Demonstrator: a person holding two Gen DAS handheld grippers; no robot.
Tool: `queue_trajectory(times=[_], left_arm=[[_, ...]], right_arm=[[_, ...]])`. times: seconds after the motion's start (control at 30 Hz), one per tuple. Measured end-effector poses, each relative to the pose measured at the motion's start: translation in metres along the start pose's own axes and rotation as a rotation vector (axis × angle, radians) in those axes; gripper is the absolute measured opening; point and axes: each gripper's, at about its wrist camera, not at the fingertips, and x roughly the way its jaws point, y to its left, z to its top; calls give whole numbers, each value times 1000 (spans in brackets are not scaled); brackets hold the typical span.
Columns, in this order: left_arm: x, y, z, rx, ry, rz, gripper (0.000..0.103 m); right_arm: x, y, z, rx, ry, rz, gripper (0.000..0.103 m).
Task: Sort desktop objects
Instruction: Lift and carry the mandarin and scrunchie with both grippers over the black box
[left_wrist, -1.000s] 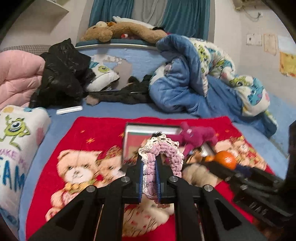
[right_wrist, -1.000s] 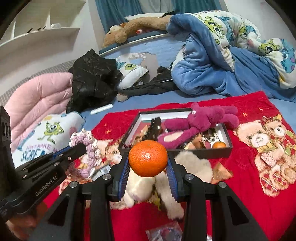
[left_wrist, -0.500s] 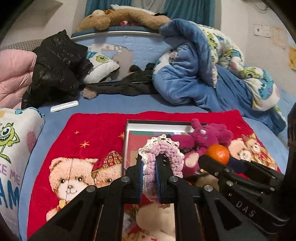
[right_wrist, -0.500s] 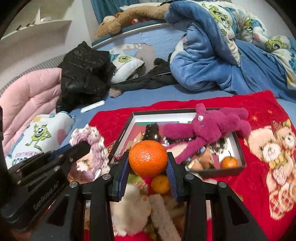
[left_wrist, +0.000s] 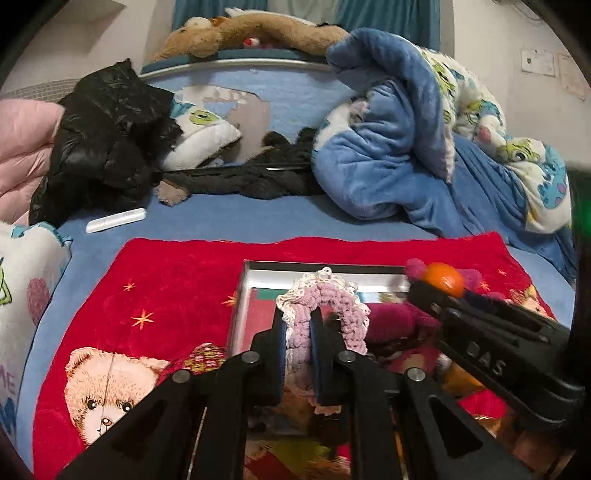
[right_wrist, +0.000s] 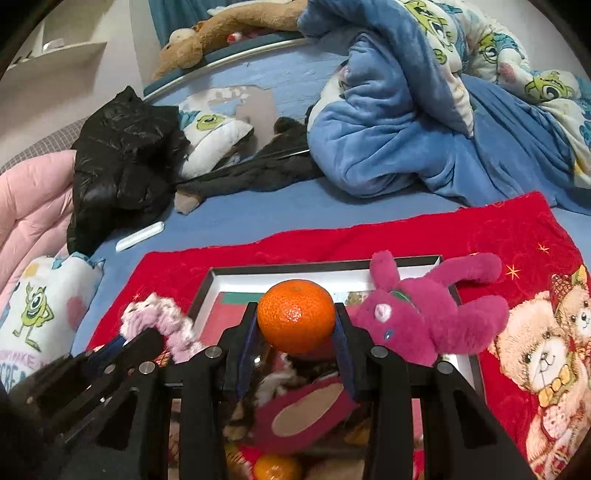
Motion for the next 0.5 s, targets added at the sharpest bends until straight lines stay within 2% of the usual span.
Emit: queue_trajectory(times=[0.1,0.23,0.33,0.5], left_arm=[[16,23,2,-52,22,64,11],[22,34,-2,-56,37,52,11],[29,31,-7,-44,51,8,11],[41,17,-15,8,68,45,11]], right_arm=[[18,-7,-14,-19,-9,-2,37],[49,-13,-27,2,78,16,37],[42,-12,-28,7,62,43,37],[51,-12,-33,21,98,55,37]])
